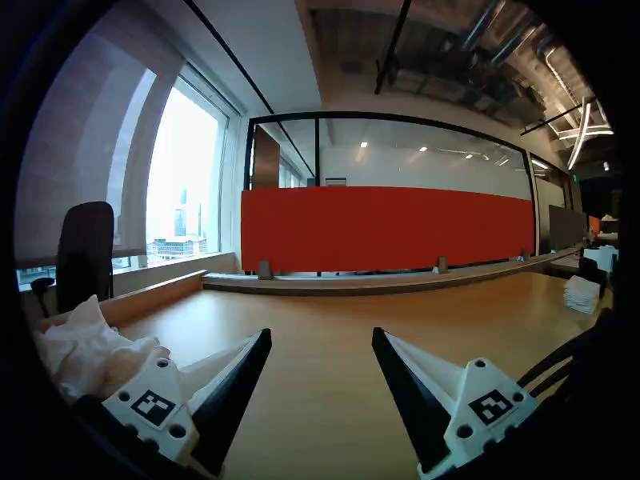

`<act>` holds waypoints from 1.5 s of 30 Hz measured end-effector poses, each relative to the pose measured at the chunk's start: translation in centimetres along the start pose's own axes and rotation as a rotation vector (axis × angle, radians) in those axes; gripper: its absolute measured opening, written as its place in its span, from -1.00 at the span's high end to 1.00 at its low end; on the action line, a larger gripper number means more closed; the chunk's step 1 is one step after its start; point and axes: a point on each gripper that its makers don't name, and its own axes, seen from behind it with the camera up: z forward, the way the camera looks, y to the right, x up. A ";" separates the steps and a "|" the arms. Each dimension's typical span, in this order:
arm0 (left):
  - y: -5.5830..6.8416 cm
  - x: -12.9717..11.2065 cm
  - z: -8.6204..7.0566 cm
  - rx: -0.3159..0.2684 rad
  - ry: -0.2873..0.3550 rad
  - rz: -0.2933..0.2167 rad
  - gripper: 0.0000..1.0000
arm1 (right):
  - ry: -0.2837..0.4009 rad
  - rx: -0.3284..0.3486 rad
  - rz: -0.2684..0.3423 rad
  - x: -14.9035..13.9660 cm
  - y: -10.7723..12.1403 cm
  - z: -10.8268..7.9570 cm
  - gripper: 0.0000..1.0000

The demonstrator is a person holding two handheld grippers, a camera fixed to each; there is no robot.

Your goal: Fold towel

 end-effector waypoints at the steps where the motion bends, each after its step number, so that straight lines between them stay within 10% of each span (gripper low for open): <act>1: 0.0 0.0 0.0 0.000 0.000 0.000 -0.86 | -0.001 0.000 -0.001 -0.3 0.1 0.0 -1.00; 45: 0.0 -0.1 0.0 0.000 0.000 0.000 -0.87 | -0.041 0.020 -0.045 -3.3 -1.0 -0.3 -1.00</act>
